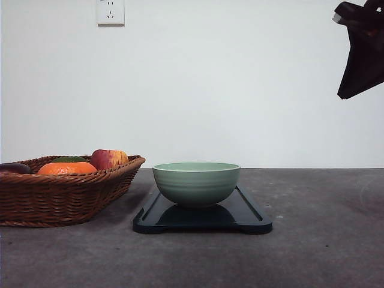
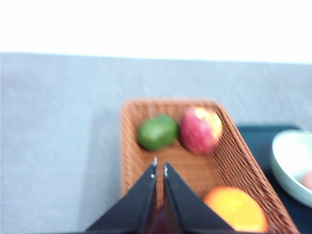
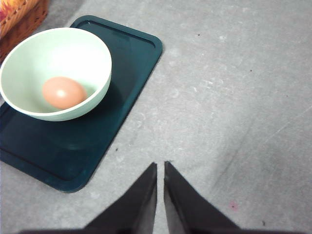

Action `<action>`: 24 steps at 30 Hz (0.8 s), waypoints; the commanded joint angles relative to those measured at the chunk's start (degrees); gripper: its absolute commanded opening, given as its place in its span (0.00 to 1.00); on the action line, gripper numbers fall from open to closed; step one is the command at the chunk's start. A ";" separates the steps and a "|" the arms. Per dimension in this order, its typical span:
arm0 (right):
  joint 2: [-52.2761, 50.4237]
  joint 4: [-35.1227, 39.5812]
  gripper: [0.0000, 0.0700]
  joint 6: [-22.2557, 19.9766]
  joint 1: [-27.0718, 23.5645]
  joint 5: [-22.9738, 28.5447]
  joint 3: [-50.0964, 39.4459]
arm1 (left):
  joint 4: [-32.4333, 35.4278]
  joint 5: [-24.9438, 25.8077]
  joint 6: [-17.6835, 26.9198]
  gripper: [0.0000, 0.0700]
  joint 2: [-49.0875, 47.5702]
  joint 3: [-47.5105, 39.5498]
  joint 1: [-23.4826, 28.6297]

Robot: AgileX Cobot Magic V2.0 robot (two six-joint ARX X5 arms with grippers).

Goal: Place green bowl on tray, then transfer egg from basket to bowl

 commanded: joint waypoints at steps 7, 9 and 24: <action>0.44 0.61 0.02 -0.18 0.28 0.02 0.20 | 1.08 -0.06 0.10 0.02 -14.50 -15.39 1.74; 0.44 0.61 0.02 -0.18 0.28 0.02 0.20 | 1.07 -0.04 0.03 0.02 -18.18 -18.74 2.11; 0.44 0.76 0.02 -0.18 0.28 0.02 0.20 | 3.64 -0.07 0.10 0.02 -25.36 -25.91 4.13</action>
